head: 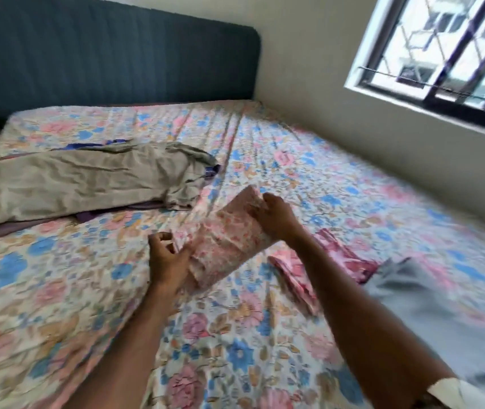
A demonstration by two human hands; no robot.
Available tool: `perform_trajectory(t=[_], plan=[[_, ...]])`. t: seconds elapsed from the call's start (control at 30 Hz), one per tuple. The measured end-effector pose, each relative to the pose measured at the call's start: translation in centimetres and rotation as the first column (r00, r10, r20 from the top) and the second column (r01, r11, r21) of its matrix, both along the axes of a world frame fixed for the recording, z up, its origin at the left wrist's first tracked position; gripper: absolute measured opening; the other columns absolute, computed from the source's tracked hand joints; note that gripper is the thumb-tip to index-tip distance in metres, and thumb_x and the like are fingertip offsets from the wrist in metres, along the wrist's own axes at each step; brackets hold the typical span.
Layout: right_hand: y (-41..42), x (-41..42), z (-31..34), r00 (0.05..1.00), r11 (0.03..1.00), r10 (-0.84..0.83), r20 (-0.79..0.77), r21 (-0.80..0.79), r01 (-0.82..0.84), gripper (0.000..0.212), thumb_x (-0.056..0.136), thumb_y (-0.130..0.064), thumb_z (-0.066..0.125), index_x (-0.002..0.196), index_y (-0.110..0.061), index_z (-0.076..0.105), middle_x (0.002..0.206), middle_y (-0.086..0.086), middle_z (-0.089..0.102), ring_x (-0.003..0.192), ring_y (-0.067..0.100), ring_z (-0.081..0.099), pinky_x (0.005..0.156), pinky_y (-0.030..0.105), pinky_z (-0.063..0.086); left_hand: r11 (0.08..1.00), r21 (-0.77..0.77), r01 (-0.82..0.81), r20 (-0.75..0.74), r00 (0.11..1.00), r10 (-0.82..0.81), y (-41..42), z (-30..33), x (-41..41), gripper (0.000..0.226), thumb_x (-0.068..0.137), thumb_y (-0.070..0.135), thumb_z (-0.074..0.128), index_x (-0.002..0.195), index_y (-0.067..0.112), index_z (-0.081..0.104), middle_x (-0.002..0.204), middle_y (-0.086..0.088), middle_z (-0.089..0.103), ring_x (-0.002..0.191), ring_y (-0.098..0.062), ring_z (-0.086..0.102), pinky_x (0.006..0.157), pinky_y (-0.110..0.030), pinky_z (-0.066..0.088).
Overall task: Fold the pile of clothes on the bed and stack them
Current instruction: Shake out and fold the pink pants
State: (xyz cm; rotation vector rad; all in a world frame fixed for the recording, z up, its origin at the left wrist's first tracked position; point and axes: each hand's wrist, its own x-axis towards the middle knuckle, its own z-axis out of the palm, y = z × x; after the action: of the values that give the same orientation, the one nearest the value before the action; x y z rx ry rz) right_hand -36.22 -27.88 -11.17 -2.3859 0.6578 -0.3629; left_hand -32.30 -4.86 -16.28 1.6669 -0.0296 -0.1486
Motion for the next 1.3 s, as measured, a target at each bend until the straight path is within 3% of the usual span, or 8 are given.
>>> perform_trajectory(t=[0.13, 0.3, 0.43, 0.5, 0.6, 0.8, 1.07, 1.3], plan=[[-8.9, -4.7, 2.8, 0.997, 0.996, -0.05, -0.067, -0.071, 0.045, 0.026, 0.094, -0.038, 0.07, 0.088, -0.016, 0.058, 0.084, 0.006, 0.06, 0.082, 0.022, 0.055, 0.075, 0.038, 0.042, 0.971, -0.2, 0.129, -0.127, 0.98, -0.156, -7.9, 0.3, -3.9, 0.057, 0.074, 0.019, 0.089, 0.109, 0.02, 0.044, 0.104, -0.01, 0.067, 0.09, -0.025, 0.067, 0.082, -0.044, 0.059], [-16.0, -9.6, 2.7, 0.982, 0.995, -0.103, -0.157, -0.026, 0.1, 0.029, 0.094, -0.042, 0.069, 0.08, -0.022, 0.053, 0.08, -0.003, 0.058, 0.077, 0.017, 0.054, 0.069, 0.035, 0.042, 0.953, -0.118, 0.281, -0.114, 0.949, -0.294, -14.1, -0.8, -7.0, 0.056, 0.069, 0.035, 0.091, 0.097, 0.037, 0.043, 0.107, -0.006, 0.067, 0.093, -0.027, 0.07, 0.075, -0.054, 0.061], [-19.0, -12.1, -0.2, 0.946, 0.99, -0.129, -0.298, -0.1, 0.104, 0.031, 0.097, -0.036, 0.067, 0.074, -0.022, 0.05, 0.08, 0.0, 0.06, 0.078, 0.02, 0.055, 0.058, 0.031, 0.036, 0.934, -0.008, 0.356, -0.125, 0.927, -0.354, -17.2, -2.4, -8.7, 0.053, 0.08, 0.022, 0.085, 0.114, 0.023, 0.044, 0.108, -0.003, 0.063, 0.096, -0.021, 0.065, 0.071, -0.031, 0.058], [-19.7, -12.7, -2.4, 0.897, 0.986, -0.136, -0.42, -0.145, 0.081, 0.033, 0.096, -0.038, 0.065, 0.073, -0.02, 0.051, 0.085, 0.006, 0.063, 0.086, 0.025, 0.058, 0.061, 0.031, 0.035, 0.922, 0.073, 0.38, -0.162, 0.917, -0.365, -17.9, -3.5, -9.3, 0.053, 0.082, 0.015, 0.082, 0.121, 0.015, 0.044, 0.11, -0.005, 0.061, 0.094, -0.018, 0.063, 0.063, -0.017, 0.048], [-20.3, -12.7, -4.5, 0.833, 0.981, -0.144, -0.534, -0.189, 0.048, 0.037, 0.091, -0.049, 0.069, 0.092, -0.013, 0.062, 0.11, 0.018, 0.069, 0.104, 0.032, 0.063, 0.072, 0.028, 0.037, 0.885, 0.154, 0.438, -0.221, 0.889, -0.402, -17.7, -5.1, -9.6, 0.047, 0.086, 0.02, 0.079, 0.117, 0.018, 0.045, 0.108, -0.003, 0.06, 0.081, -0.007, 0.057, 0.056, -0.014, 0.042], [-20.0, -8.8, -3.5, 0.887, 0.946, -0.154, -0.434, -0.323, 0.007, 0.053, 0.082, -0.038, 0.08, 0.123, -0.013, 0.056, 0.113, 0.015, 0.065, 0.096, 0.031, 0.06, 0.07, 0.033, 0.042, 0.857, 0.216, 0.467, -0.18, 0.882, -0.435, -15.9, -4.8, -5.5, 0.027, 0.088, 0.025, 0.076, 0.099, 0.013, 0.056, 0.1, -0.007, 0.067, 0.085, -0.021, 0.07, 0.071, -0.035, 0.063], [-10.2, 4.1, -3.9, 0.962, 0.928, 0.155, -0.226, -0.3, -0.221, 0.03, 0.088, -0.033, 0.076, 0.109, -0.015, 0.064, 0.106, 0.009, 0.071, 0.105, 0.031, 0.063, 0.085, 0.035, 0.05, 0.909, 0.275, 0.314, -0.092, 0.95, -0.3, -11.3, -1.3, 5.1, 0.023, 0.098, 0.025, 0.067, 0.087, 0.007, 0.055, 0.083, -0.011, 0.073, 0.055, -0.017, 0.068, 0.044, -0.026, 0.047], [-1.4, 14.9, -5.5, 0.927, 0.896, 0.278, -0.25, -0.28, -0.344, 0.026, 0.093, -0.033, 0.069, 0.112, -0.016, 0.064, 0.112, 0.01, 0.067, 0.107, 0.032, 0.062, 0.082, 0.035, 0.049, 0.932, 0.343, 0.115, -0.016, 0.993, -0.117, -3.8, 1.6, 14.6, 0.019, 0.097, 0.015, 0.065, 0.084, 0.007, 0.053, 0.077, -0.013, 0.068, 0.052, -0.02, 0.062, 0.034, -0.016, 0.036]])
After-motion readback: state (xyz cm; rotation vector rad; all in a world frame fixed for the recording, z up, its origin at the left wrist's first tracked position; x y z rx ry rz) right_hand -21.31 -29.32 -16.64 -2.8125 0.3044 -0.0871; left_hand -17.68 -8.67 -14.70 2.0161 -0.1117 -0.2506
